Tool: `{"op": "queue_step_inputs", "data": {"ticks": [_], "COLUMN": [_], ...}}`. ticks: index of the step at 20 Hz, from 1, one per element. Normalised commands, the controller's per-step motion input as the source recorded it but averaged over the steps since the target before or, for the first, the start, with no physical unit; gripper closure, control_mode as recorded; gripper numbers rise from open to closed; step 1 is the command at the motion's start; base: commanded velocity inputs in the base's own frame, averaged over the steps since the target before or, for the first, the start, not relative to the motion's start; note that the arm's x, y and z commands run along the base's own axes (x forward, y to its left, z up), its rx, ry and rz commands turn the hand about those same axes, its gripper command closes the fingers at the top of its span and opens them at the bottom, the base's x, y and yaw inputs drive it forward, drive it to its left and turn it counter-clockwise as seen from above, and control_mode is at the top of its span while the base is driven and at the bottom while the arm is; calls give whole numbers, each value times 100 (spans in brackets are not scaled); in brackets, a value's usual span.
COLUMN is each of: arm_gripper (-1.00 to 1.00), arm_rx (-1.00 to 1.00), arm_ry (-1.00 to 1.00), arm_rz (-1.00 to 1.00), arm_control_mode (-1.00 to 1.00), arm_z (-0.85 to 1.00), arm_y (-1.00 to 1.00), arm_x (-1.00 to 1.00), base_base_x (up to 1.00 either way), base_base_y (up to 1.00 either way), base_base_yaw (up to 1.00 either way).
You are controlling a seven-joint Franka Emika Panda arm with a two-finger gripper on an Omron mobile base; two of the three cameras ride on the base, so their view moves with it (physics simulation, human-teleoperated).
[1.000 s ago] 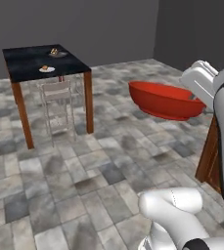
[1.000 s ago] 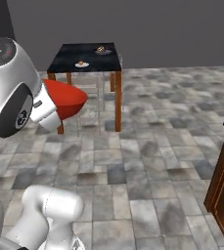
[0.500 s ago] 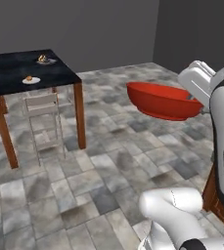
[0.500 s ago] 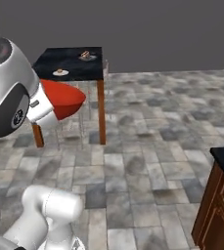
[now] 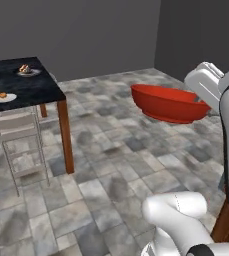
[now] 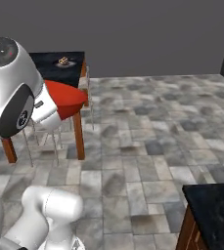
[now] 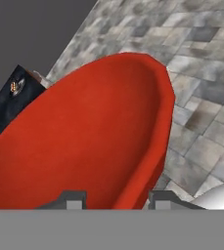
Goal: Take the smaller bowl and place it next to the appetizer plate on the dining counter , and place the larger bowl next to the plate with cooked food.
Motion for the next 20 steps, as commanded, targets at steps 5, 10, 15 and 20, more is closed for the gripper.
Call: {"op": "queue_step_inputs", "data": {"ticks": [5,10,15,20], "arm_gripper": [100,100,100,100], "arm_rx": [0,0,0,0], "arm_ry": [0,0,0,0], "arm_rz": [0,0,0,0], "arm_control_mode": [100,100,100,100], "arm_z": [0,0,0,0], "arm_y": [0,0,0,0], "arm_x": [0,0,0,0], "base_base_x": [100,100,100,100], "base_base_y": [-5,-3,-19,-53], "base_base_yaw": [0,0,0,1]}}
